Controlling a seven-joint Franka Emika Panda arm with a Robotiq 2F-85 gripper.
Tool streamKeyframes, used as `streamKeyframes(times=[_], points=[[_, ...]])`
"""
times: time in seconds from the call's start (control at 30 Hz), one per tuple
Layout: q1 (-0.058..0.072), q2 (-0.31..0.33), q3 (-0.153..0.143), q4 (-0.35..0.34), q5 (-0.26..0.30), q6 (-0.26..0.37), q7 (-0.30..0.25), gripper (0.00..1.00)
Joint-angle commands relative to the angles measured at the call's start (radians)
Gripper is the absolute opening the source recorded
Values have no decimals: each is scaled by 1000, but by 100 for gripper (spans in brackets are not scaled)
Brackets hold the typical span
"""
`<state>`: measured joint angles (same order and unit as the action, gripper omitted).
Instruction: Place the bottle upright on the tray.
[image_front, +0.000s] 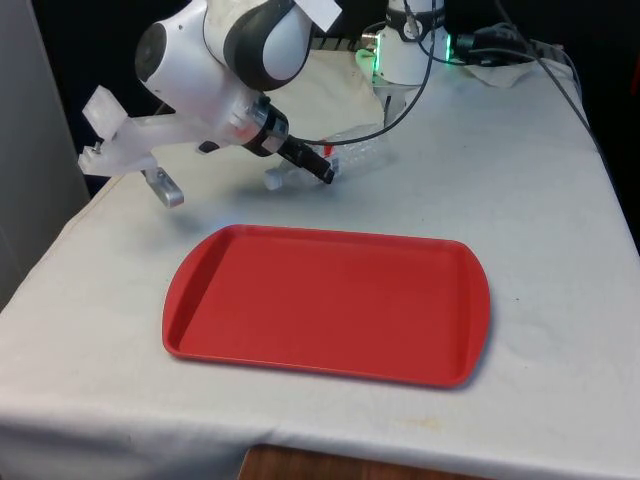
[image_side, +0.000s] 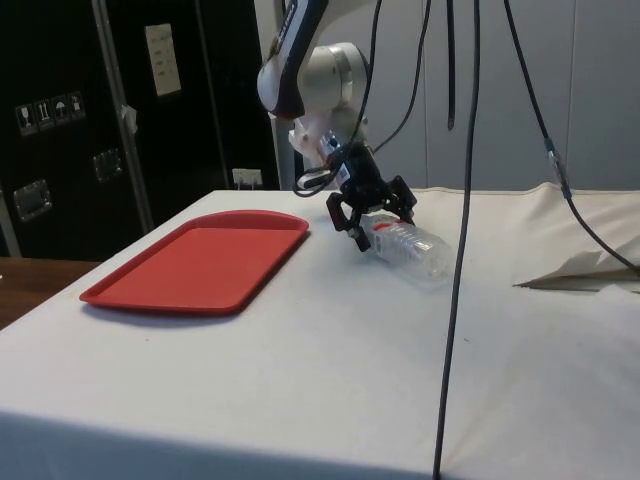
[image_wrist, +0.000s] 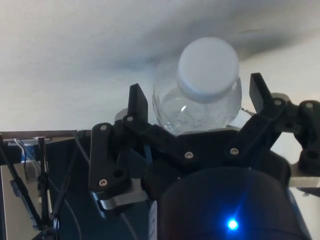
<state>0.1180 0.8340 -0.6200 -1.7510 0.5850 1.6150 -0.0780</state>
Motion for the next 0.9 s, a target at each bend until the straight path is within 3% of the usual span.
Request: streamKeyframes(times=[0.0, 0.87], points=[[-3, 3, 2, 5, 2, -5, 0, 100], [0, 10, -1, 3, 1, -3, -3, 100]])
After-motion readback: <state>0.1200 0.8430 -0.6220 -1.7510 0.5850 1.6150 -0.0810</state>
